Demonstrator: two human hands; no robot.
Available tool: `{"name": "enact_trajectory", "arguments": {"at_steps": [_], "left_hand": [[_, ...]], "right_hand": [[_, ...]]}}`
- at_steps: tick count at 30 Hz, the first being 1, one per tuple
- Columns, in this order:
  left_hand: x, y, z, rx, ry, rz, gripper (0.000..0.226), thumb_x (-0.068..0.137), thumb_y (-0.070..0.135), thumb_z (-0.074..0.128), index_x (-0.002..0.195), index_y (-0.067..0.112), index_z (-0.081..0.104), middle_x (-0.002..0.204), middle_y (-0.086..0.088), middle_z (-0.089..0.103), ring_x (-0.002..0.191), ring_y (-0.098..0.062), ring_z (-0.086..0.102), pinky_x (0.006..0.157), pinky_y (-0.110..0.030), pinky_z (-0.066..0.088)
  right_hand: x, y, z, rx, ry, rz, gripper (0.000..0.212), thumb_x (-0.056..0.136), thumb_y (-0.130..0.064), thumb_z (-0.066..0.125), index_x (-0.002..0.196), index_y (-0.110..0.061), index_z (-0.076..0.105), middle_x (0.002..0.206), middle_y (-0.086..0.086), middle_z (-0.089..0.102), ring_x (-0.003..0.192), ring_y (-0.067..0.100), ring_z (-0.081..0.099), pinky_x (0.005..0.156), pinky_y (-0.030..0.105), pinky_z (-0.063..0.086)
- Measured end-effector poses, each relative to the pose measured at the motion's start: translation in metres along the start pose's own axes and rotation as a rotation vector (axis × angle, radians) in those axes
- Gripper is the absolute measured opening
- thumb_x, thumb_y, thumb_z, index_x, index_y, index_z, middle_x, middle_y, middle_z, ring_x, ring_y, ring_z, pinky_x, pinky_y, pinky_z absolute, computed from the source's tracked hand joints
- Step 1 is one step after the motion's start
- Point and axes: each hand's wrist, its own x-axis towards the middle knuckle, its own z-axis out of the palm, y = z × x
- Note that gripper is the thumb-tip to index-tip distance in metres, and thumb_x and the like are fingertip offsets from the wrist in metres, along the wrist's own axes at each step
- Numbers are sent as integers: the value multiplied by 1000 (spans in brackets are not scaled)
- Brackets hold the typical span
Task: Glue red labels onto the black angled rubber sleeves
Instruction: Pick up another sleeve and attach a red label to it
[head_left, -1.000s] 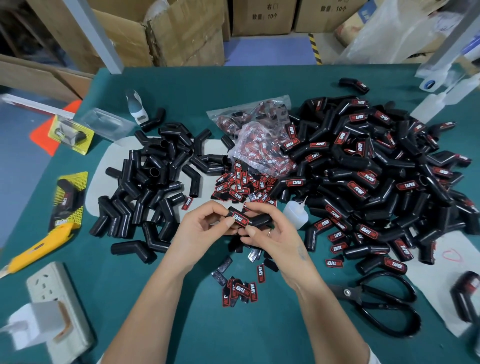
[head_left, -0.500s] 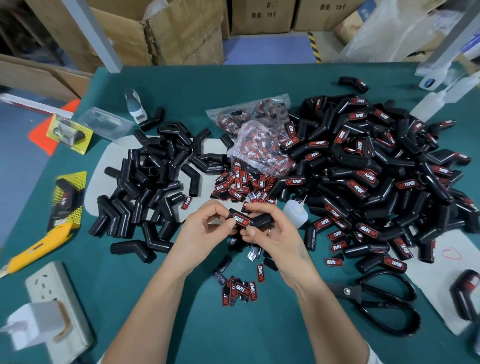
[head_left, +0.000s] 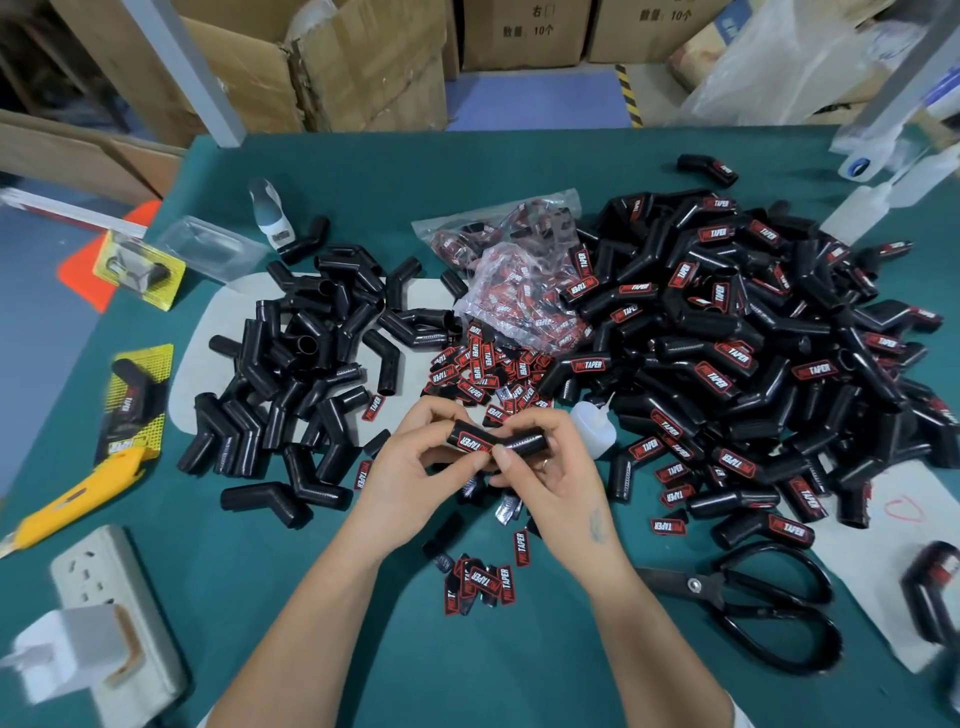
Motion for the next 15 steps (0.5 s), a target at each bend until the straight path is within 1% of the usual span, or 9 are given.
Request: {"name": "enact_trajectory", "arguments": {"at_steps": [2, 4, 6, 8, 10, 12, 15], "left_hand": [[-1, 3, 0, 55, -21, 42, 14, 94, -5, 72, 100, 6, 78, 109, 1, 55, 100, -13, 62, 91, -24, 56], [-1, 4, 1, 80, -32, 65, 14, 93, -5, 73, 98, 7, 78, 108, 3, 55, 100, -12, 63, 90, -22, 56], [-1, 3, 1, 91, -40, 84, 15, 93, -6, 73, 98, 8, 78, 108, 5, 56, 102, -10, 63, 91, -21, 56], [-2, 3, 1, 100, -41, 92, 13, 92, -6, 74, 98, 5, 78, 109, 5, 56, 108, -11, 63, 93, -22, 56], [-2, 2, 2, 113, -32, 98, 10, 92, -6, 74, 98, 1, 78, 110, 6, 56, 117, -15, 62, 97, -27, 56], [-2, 2, 3, 121, -27, 106, 8, 92, -5, 74, 98, 0, 78, 110, 7, 56, 121, -20, 62, 100, -30, 56], [-3, 4, 3, 137, -27, 126, 10, 92, -5, 74, 99, 1, 78, 110, 10, 55, 121, -19, 61, 100, -26, 54]], "right_hand": [[2, -1, -1, 43, 18, 14, 23, 99, -10, 68, 116, -25, 63, 110, -5, 71, 99, 16, 74, 82, 34, 62], [2, -1, -3, 54, 17, 24, 23, 98, -9, 69, 116, -23, 63, 109, -4, 72, 102, 11, 72, 81, 33, 62], [2, 0, -4, 62, 15, 31, 24, 98, -5, 69, 116, -21, 63, 109, -1, 72, 104, 10, 70, 82, 33, 62], [2, 0, -4, 74, 15, 33, 26, 99, -1, 68, 116, -19, 63, 109, -1, 73, 105, 9, 70, 81, 31, 62], [2, -1, -4, 81, 8, 32, 26, 99, 0, 68, 116, -19, 63, 109, -1, 73, 106, 8, 70, 80, 30, 62], [2, -2, -5, 82, 4, 27, 26, 99, -1, 68, 118, -18, 63, 109, 0, 73, 106, 8, 69, 80, 30, 62], [2, -2, -5, 85, 1, 34, 25, 99, -4, 69, 118, -19, 64, 110, 2, 72, 107, 11, 69, 81, 33, 63]]}}
